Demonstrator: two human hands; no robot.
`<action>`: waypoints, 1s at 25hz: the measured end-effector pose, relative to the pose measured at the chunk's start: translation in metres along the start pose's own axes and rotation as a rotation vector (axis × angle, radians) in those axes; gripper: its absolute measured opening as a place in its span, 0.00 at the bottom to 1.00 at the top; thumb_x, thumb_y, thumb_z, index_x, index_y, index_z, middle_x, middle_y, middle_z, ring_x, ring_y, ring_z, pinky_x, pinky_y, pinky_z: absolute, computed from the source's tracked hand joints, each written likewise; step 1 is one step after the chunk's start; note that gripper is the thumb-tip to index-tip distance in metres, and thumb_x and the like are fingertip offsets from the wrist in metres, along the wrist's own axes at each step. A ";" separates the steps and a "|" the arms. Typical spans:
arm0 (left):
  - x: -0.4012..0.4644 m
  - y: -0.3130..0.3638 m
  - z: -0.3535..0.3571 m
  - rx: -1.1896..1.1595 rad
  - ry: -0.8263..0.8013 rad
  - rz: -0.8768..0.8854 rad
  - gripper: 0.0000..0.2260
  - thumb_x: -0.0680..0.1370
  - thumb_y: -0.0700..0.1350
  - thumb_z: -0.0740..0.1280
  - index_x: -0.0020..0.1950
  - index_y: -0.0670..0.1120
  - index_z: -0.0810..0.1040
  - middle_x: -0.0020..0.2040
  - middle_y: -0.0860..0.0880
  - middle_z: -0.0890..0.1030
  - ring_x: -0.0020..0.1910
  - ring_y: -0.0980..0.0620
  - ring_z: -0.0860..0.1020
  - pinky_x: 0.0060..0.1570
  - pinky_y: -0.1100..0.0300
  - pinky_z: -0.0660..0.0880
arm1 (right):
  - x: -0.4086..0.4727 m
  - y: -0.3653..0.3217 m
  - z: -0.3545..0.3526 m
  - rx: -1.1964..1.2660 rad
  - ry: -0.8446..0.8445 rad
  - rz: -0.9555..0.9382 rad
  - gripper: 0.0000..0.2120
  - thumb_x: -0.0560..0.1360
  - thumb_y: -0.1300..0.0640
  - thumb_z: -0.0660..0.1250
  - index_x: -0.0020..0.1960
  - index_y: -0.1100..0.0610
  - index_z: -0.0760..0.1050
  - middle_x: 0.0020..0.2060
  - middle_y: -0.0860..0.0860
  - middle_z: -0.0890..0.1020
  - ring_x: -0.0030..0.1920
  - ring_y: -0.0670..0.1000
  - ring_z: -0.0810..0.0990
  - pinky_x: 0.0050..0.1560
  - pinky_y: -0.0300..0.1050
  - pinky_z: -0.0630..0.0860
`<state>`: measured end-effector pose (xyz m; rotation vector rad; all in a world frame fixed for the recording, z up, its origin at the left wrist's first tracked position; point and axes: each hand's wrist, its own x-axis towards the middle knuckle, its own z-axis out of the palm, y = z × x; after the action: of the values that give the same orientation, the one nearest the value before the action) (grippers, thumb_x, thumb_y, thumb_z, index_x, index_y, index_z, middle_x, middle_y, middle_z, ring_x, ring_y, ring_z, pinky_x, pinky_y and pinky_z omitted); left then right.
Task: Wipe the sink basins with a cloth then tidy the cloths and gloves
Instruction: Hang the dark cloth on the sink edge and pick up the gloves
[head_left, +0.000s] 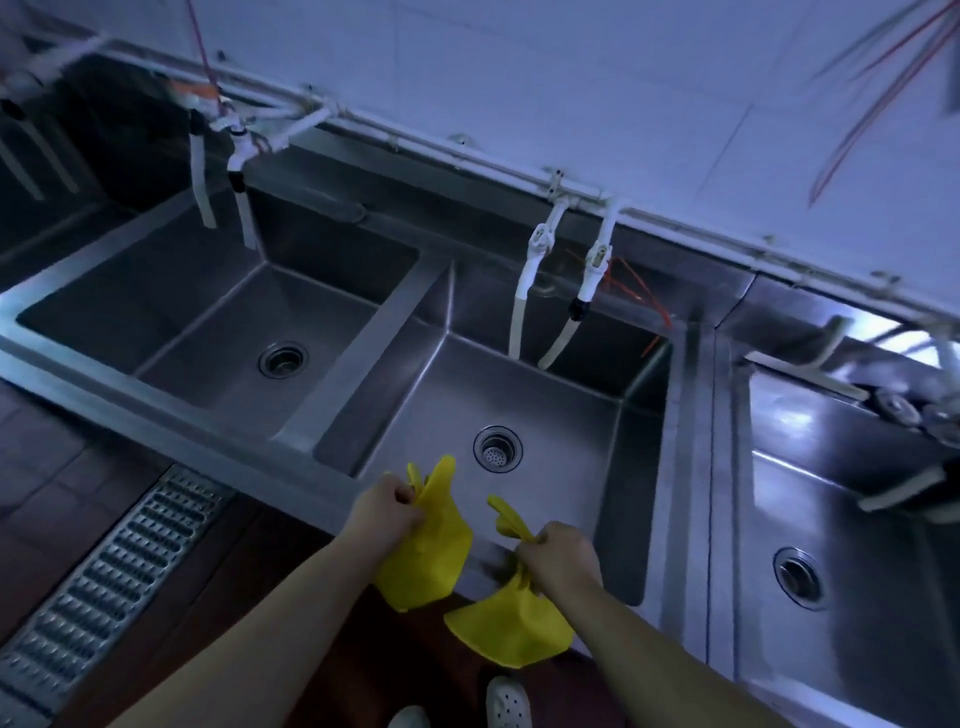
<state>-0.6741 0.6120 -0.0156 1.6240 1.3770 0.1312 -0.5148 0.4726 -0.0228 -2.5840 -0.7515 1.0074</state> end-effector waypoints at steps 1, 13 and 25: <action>-0.003 0.006 0.001 -0.042 0.010 0.011 0.11 0.70 0.34 0.69 0.35 0.45 0.69 0.33 0.49 0.71 0.36 0.50 0.70 0.31 0.60 0.64 | -0.006 0.002 -0.007 0.108 0.011 0.045 0.08 0.72 0.57 0.65 0.37 0.60 0.71 0.33 0.58 0.81 0.36 0.57 0.81 0.35 0.49 0.78; -0.075 0.130 0.108 -0.159 -0.116 0.390 0.13 0.72 0.53 0.71 0.35 0.48 0.73 0.31 0.50 0.76 0.32 0.53 0.74 0.29 0.58 0.64 | -0.076 0.034 -0.095 0.606 0.446 0.011 0.07 0.68 0.57 0.66 0.33 0.56 0.71 0.26 0.52 0.77 0.27 0.51 0.75 0.28 0.45 0.72; -0.218 0.229 0.312 -0.343 -0.434 0.545 0.13 0.68 0.46 0.76 0.33 0.47 0.72 0.27 0.55 0.74 0.25 0.62 0.70 0.26 0.70 0.65 | -0.159 0.268 -0.193 0.158 0.914 -0.350 0.12 0.70 0.63 0.62 0.48 0.56 0.82 0.45 0.50 0.81 0.45 0.56 0.75 0.45 0.48 0.71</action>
<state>-0.3977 0.2790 0.0847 1.5762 0.5302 0.2976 -0.3821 0.1505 0.0919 -2.2784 -0.7551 -0.2264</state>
